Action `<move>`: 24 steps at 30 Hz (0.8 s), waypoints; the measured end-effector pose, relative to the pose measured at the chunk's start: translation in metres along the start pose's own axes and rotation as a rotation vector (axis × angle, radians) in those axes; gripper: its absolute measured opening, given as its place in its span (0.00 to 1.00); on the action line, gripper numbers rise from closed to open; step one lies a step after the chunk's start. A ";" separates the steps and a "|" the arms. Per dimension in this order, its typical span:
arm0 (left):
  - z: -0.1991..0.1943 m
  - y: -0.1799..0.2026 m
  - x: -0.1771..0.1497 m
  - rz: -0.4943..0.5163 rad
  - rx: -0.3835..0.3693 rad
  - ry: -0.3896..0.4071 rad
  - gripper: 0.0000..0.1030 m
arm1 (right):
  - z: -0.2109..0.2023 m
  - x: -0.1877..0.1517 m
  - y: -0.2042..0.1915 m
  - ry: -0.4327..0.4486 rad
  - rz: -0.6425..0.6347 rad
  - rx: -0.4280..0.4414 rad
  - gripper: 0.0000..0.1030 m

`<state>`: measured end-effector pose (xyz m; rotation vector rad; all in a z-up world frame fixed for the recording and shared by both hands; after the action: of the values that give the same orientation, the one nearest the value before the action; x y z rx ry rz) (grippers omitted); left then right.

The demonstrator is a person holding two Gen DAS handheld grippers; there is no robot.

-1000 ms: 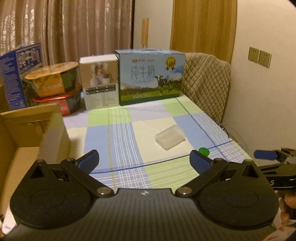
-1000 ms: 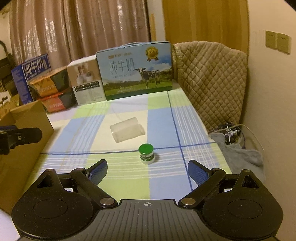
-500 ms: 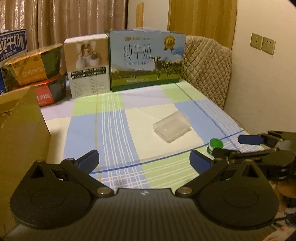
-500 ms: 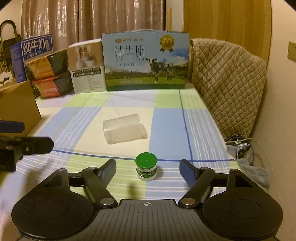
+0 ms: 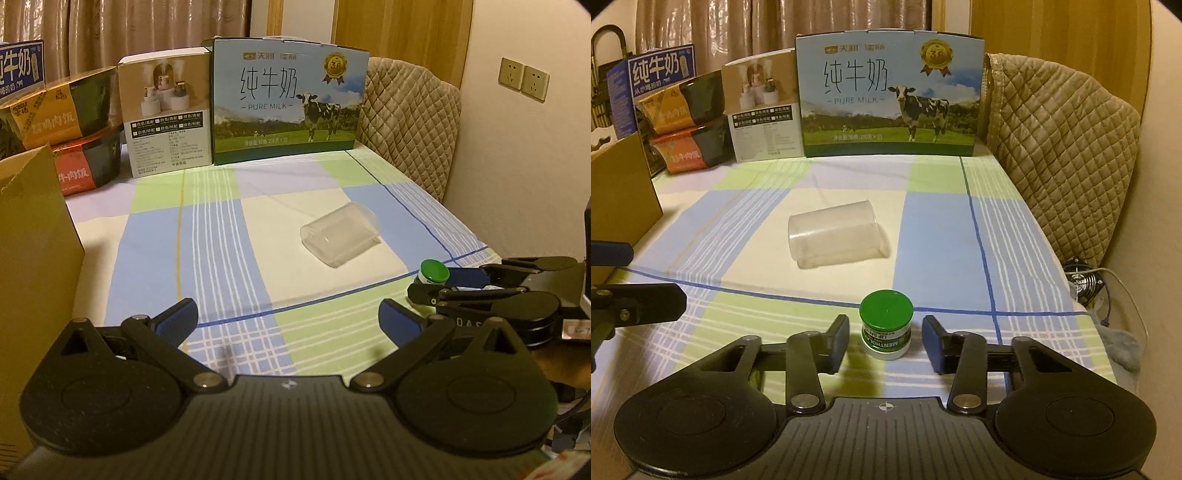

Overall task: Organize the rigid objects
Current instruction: 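Grasp the green-lidded jar with the right tool while the left tool grasps the clear cup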

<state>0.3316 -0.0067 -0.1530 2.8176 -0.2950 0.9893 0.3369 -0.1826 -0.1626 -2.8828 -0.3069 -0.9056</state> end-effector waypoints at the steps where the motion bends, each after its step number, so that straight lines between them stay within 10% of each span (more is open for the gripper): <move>1: 0.000 0.000 0.000 -0.003 0.000 -0.001 0.99 | 0.000 0.001 0.001 0.003 0.002 0.001 0.35; 24: 0.020 0.013 0.020 0.046 0.044 0.021 0.99 | -0.015 0.014 0.015 0.031 0.053 -0.003 0.26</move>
<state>0.3563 -0.0260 -0.1552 2.8498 -0.3420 1.0467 0.3437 -0.1968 -0.1430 -2.8614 -0.2254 -0.9417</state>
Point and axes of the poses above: each gripper's, at about its wrist camera, not at the fingertips, and z roughly the way its jaws point, y to its right, x to its top, the point moved 7 cm from there along z, roughly the way its jaws point, and after that the axes turned 12 degrees about -y, right-handed, at the moved point
